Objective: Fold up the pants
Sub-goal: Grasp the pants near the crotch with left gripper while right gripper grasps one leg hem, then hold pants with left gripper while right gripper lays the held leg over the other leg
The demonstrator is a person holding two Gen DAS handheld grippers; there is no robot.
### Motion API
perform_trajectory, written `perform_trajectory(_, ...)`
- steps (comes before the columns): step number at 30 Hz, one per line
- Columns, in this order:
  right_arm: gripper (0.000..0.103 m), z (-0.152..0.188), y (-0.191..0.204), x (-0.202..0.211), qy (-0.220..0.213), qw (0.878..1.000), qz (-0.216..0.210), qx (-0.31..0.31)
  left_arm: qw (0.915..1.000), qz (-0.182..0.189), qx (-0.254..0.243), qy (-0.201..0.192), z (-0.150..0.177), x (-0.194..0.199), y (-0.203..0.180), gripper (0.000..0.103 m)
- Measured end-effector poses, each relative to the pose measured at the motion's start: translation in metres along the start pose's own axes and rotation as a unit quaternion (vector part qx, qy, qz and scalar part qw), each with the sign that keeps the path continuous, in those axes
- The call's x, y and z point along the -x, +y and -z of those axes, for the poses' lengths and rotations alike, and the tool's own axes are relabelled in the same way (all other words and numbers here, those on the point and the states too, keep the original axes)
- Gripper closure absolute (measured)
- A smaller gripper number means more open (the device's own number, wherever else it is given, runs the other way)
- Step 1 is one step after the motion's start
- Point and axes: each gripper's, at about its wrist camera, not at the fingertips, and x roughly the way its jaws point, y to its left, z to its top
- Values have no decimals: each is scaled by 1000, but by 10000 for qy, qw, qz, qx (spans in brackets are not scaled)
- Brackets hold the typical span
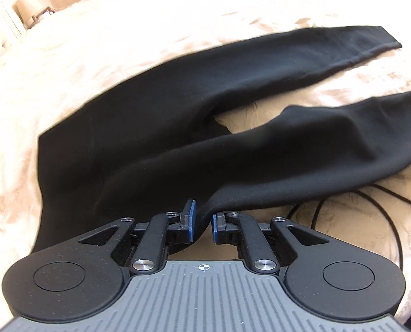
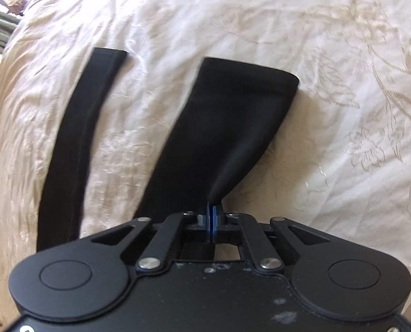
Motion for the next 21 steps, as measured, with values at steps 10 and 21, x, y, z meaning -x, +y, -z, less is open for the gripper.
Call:
perform_trajectory(10, 100, 10, 32, 57, -365, 9916, -215, 1226, 9994, -193, -290, 15, 27, 43, -2, 93)
perform_trajectory(21, 99, -10, 74, 52, -227, 9910, -323, 1278, 9985, -69, 509, -205, -37, 55, 46, 93)
